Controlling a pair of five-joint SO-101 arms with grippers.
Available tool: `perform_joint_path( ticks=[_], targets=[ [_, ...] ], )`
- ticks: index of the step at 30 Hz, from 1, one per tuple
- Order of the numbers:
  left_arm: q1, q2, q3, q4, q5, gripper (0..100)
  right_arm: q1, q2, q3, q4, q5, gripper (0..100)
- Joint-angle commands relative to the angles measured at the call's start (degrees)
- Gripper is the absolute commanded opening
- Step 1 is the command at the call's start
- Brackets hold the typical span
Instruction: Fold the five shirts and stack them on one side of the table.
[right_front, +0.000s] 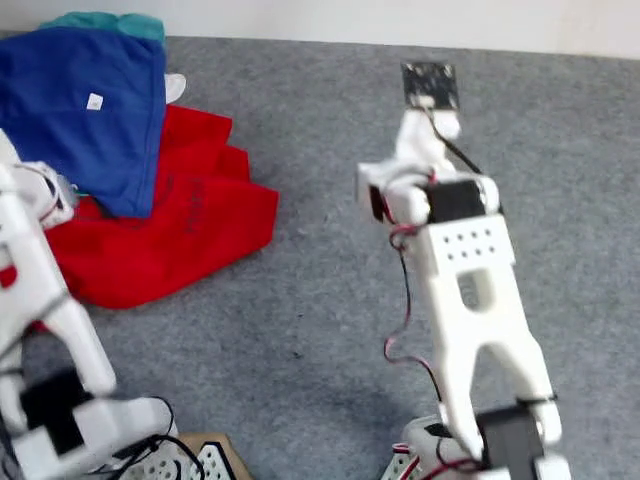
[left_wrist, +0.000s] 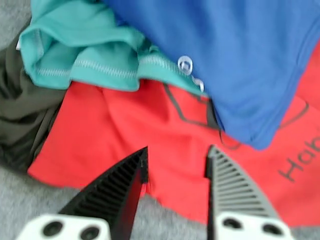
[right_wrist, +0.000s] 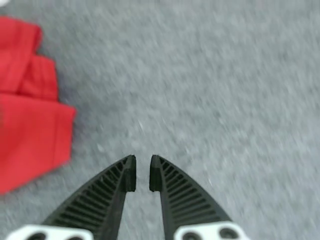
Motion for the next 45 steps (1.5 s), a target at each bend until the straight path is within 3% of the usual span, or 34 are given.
perform_joint_path(
  ticks=[1,9,18,26,37,45],
  targets=[
    [-1.2,11.9,-14.4,-1.0,-0.2,20,-2.2,6.2,-11.4,-1.4,-0.7,6.7],
    [-6.8,32.1,-39.1,-0.9,0.4,14,-9.2,27.4,-33.4,-4.9,-0.7,6.7],
    [-12.3,43.4,-54.0,-0.9,12.0,14,-20.0,53.5,-61.4,-13.5,-0.6,6.7],
    [-13.1,44.4,-56.2,-0.9,15.7,14,-26.4,72.7,-83.8,-15.0,-0.4,20.0],
    [-11.6,44.6,-51.7,-0.8,15.7,14,-28.6,84.5,-88.9,-19.7,-0.6,20.3],
    [-0.2,44.1,-49.3,9.1,15.6,13,-25.1,83.6,-99.4,1.4,-0.7,20.1]
  ],
)
